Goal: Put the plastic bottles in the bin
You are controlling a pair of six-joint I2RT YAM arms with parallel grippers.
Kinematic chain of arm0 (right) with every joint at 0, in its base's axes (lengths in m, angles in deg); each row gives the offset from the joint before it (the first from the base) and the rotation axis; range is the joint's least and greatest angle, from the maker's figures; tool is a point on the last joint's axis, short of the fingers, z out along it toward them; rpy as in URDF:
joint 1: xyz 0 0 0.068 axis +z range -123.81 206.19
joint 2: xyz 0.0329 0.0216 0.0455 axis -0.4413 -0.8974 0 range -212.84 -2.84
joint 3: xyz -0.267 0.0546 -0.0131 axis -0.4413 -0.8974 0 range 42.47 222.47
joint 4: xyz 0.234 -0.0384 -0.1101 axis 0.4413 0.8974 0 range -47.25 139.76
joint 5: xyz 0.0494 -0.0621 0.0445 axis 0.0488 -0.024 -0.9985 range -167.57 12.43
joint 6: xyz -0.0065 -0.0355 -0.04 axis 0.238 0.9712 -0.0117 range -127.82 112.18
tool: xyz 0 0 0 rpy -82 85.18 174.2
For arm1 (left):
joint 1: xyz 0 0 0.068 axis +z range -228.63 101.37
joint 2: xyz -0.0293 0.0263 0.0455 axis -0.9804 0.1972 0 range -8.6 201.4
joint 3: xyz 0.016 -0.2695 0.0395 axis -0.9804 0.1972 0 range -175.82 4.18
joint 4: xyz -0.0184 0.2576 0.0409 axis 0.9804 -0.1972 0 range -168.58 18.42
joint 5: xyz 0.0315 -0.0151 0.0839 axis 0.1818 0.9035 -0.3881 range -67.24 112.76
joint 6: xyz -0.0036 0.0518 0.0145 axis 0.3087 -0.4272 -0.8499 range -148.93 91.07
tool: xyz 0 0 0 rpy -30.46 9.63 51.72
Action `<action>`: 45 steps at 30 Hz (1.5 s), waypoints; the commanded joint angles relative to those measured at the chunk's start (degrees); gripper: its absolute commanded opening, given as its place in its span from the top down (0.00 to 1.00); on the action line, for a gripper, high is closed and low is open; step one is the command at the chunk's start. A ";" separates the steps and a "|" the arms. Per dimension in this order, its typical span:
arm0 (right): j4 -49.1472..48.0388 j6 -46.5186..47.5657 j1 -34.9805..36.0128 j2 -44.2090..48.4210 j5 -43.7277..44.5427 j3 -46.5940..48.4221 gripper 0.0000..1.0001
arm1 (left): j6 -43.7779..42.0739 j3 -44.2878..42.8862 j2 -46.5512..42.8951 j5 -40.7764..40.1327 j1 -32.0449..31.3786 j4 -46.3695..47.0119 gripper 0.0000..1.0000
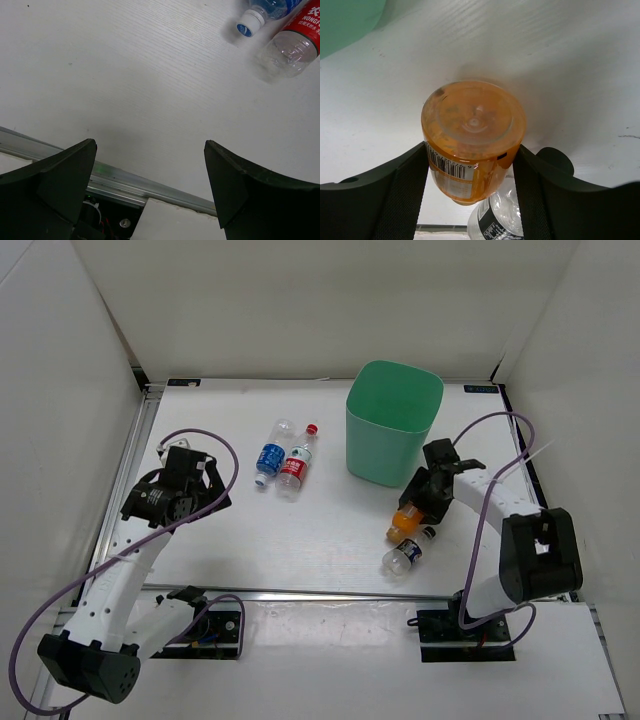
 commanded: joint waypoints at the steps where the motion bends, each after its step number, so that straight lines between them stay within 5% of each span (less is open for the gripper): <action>1: 3.04 1.62 -0.99 3.15 -1.40 2.89 0.50 | -0.32 -0.73 -0.46 0.31 0.21 0.64 0.00; 8: 12.79 4.87 -4.24 19.93 -6.23 10.35 0.56 | -0.32 0.59 -0.99 -0.21 0.83 0.64 0.00; 12: 15.00 5.49 -7.40 22.33 -9.93 25.60 0.60 | -0.84 1.12 -0.99 -0.21 0.83 1.86 0.00; 19: 13.44 1.37 -10.83 10.67 -14.32 53.83 0.68 | -0.84 0.59 0.85 1.10 -0.32 3.53 0.00; 23: 8.86 -0.04 -10.83 2.83 -14.33 57.38 0.68 | -0.84 0.59 1.38 2.51 -0.32 4.07 0.00; 29: 6.21 0.56 -10.31 -7.81 -15.03 61.16 0.57 | -0.84 -0.02 1.38 3.04 -0.32 4.07 0.00; 34: 6.21 1.80 -9.69 -10.10 -14.94 63.36 0.17 | -0.84 1.30 0.24 3.04 -0.32 3.54 0.00; 38: 6.21 2.94 -11.70 -8.19 -16.00 65.12 0.00 | -0.84 1.91 -0.29 2.52 -0.32 2.49 0.00; 45: 14.46 0.58 -12.94 4.90 -10.83 55.22 0.00 | -0.84 2.44 0.24 3.12 -0.32 3.01 0.00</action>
